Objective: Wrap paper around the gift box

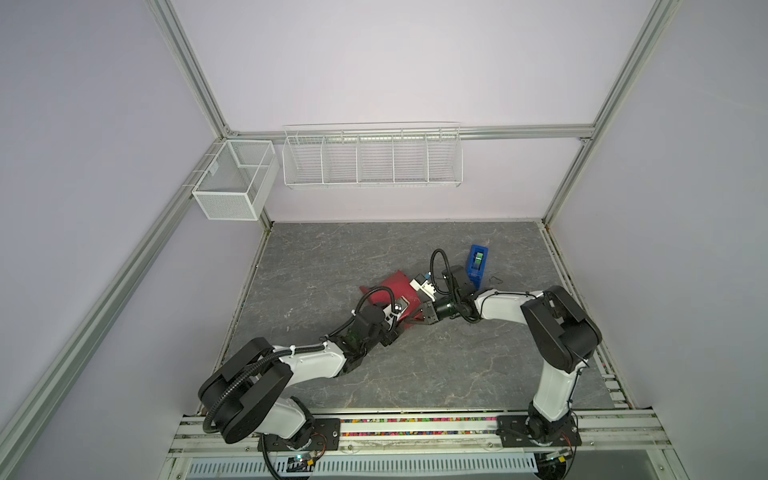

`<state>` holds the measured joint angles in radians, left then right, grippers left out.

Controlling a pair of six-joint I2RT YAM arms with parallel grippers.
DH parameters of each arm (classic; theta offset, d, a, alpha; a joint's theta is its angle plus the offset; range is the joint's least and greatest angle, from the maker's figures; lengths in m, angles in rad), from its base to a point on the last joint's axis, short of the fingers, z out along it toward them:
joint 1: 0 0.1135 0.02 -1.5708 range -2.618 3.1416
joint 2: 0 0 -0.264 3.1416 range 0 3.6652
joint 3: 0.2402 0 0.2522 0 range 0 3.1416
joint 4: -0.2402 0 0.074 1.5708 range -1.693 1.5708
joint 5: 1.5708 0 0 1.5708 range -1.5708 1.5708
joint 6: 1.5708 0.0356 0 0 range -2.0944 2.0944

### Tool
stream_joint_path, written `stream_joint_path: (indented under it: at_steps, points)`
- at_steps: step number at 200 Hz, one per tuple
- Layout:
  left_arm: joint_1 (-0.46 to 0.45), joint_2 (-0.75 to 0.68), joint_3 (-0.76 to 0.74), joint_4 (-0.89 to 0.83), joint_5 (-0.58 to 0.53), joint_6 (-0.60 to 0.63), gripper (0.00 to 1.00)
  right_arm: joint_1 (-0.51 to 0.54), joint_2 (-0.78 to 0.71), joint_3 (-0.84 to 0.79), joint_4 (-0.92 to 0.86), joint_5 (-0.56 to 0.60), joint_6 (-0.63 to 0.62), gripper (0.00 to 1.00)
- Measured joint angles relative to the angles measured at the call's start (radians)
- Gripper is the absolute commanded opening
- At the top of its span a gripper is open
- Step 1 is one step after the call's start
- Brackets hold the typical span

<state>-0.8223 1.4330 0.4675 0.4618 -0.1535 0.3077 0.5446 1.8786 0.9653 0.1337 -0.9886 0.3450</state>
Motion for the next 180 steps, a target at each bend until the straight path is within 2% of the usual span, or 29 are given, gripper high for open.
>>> stream_joint_path:
  at_steps: [39,83,180]
  points:
    - [0.000,0.000,0.000,0.000,-0.007,0.000,0.71,0.000,0.004,0.000,0.018,0.011,0.028,0.20]
    - [0.000,0.000,0.000,0.000,-0.009,0.000,0.71,0.000,-0.018,-0.017,0.019,0.033,0.071,0.40]
    - [0.000,0.014,0.013,-0.001,-0.011,-0.001,0.71,0.001,-0.063,0.018,-0.114,0.087,0.170,0.57]
